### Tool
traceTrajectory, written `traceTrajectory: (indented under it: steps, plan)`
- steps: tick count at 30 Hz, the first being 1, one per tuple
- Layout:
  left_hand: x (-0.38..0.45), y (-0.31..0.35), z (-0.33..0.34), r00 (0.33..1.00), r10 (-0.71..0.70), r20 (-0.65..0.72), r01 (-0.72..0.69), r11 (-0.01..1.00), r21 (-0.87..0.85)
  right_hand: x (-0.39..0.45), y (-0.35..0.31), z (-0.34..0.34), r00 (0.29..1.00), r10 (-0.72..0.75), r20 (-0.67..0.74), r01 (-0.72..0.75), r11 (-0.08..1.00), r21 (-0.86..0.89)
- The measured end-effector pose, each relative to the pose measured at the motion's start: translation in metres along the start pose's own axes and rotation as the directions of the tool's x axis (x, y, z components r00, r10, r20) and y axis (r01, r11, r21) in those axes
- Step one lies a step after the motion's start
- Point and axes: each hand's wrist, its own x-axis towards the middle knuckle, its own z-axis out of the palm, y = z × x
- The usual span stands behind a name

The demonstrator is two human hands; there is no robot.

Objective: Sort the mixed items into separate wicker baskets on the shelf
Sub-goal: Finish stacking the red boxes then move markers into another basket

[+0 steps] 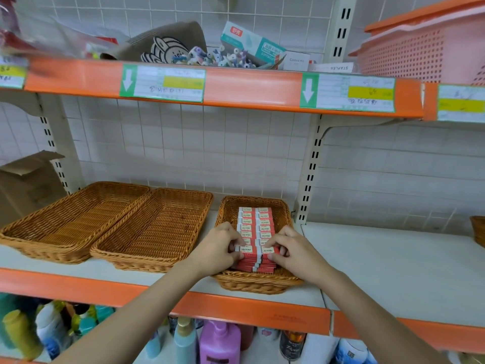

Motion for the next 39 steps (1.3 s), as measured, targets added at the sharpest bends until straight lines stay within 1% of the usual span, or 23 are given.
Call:
traceTrajectory:
  steps: [2,4,7,9,12,15,17,21,23,25,28,31,34,39]
  plan:
    - [0.0,0.001,0.0,1.0,-0.004,0.011,0.003,1.0,0.027,0.0,-0.001,0.0,1.0,-0.001,0.006,0.001,1.0,-0.016]
    - [0.0,0.004,-0.003,0.999,0.016,0.039,-0.02,0.993,0.113,0.0,-0.003,-0.001,1.0,-0.01,0.012,0.011,0.999,-0.049]
    - [0.005,0.011,-0.008,0.993,0.071,0.093,-0.094,0.956,0.278,-0.001,-0.008,-0.004,0.999,-0.028,0.031,0.032,0.987,-0.158]
    - [0.01,0.016,-0.01,0.988,0.098,0.123,-0.133,0.936,0.326,-0.004,-0.012,-0.005,0.999,-0.033,0.035,0.04,0.974,-0.224]
    - [0.017,0.021,-0.008,0.984,0.145,0.103,-0.171,0.934,0.313,-0.008,-0.016,-0.005,1.0,-0.013,0.006,0.014,0.972,-0.234]
    - [0.022,0.027,-0.004,0.978,0.172,0.115,-0.199,0.935,0.292,-0.014,-0.017,-0.004,0.999,0.036,-0.004,-0.035,0.954,-0.298]
    - [0.024,0.033,-0.002,0.973,0.148,0.179,-0.197,0.933,0.3,-0.02,-0.018,-0.005,0.995,0.101,0.018,-0.09,0.942,-0.322]
    - [0.025,0.046,0.003,0.926,0.043,0.376,-0.181,0.923,0.339,-0.035,-0.018,-0.012,0.95,0.271,0.153,-0.213,0.926,-0.313]
    - [0.026,0.051,0.005,0.905,0.019,0.424,-0.184,0.919,0.35,-0.042,-0.015,-0.016,0.927,0.321,0.195,-0.249,0.914,-0.32]
    - [0.026,0.06,0.009,0.892,0.002,0.451,-0.187,0.912,0.365,-0.05,-0.011,-0.023,0.914,0.351,0.205,-0.276,0.906,-0.32]
    - [0.024,0.081,0.017,0.888,0.008,0.46,-0.192,0.916,0.354,-0.064,-0.003,-0.035,0.906,0.37,0.207,-0.301,0.905,-0.301]
    - [0.018,0.109,0.031,0.902,0.041,0.43,-0.199,0.923,0.33,-0.089,0.01,-0.05,0.896,0.396,0.203,-0.332,0.898,-0.29]
    - [0.013,0.145,0.051,0.913,0.047,0.405,-0.195,0.923,0.332,-0.123,0.03,-0.066,0.876,0.438,0.203,-0.357,0.871,-0.337]
    - [-0.002,0.206,0.094,0.916,0.009,0.401,-0.158,0.927,0.341,-0.184,0.064,-0.089,0.857,0.487,0.17,-0.388,0.825,-0.411]
